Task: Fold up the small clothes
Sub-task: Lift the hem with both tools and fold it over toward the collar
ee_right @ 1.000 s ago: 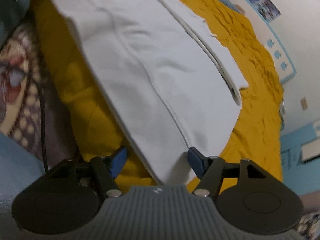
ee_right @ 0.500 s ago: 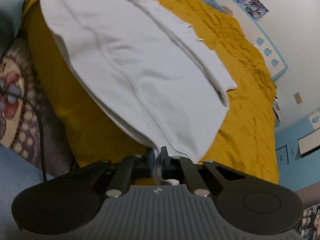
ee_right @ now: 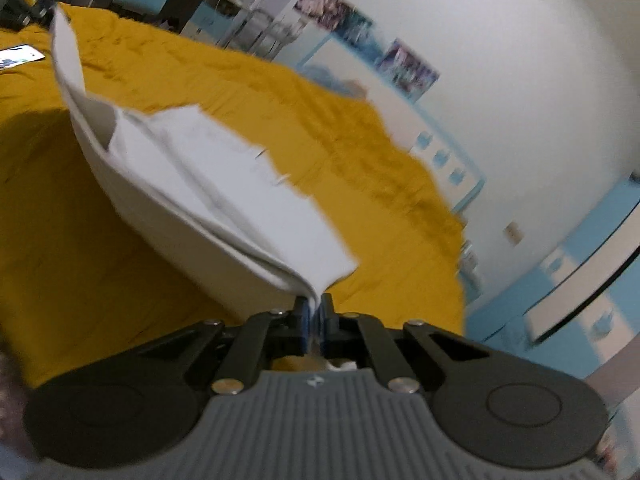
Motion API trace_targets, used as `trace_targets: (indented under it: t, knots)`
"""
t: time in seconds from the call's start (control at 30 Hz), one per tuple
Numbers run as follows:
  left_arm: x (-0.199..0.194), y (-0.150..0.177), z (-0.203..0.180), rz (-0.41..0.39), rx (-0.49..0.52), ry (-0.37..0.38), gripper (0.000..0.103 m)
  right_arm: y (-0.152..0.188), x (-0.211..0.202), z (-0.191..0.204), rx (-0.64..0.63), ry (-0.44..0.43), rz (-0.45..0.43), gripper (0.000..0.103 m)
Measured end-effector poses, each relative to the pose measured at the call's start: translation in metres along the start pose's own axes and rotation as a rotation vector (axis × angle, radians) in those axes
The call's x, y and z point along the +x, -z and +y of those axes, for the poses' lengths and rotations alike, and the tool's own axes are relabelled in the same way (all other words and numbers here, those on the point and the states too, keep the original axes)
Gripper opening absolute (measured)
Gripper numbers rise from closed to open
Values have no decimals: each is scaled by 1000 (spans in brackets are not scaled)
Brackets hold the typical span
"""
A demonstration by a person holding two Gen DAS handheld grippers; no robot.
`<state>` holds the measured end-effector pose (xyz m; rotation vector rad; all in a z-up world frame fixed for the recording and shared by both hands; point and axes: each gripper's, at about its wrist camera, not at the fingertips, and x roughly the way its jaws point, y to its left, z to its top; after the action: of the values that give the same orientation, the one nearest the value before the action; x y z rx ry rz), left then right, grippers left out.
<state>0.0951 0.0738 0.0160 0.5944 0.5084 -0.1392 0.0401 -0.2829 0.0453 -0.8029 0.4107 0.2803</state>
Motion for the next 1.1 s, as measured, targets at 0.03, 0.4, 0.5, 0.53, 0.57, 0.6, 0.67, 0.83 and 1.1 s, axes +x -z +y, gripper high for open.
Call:
trace_targets:
  t: [0.03,0.4,0.5,0.53,0.57,0.6,0.67,0.83,1.1]
  knots:
    - [6,-9,7,-16,-7,-16,5,-7,5,-6,-10,22,-15,0]
    - [103,-88,52,-111,-27,-156,5,-86,115,-84,8,159,-105,0]
    - [136,-100,62,-105,-60,-169,5,-107,158,-103,41,169,-103,0]
    - [148,-102,65,-99,-69,-170,5,-112,173,-107,54,169,-101,0]
    - [162,-104,68,-91,-75,-172,5,-118,192,-111,68,166,-99,0]
    - [175,-104,69,-80,-83,-172,5,-123,207,-114,76,165,-97,0]
    - [199,-103,71,-54,-101,-165,5,-131,241,-116,86,163,-87,0]
    - [271,-89,70,53,-139,-106,5,-132,347,-115,121,105,-18,0]
    - [360,-49,67,206,-227,-1,10,-94,480,-76,167,19,135,0]
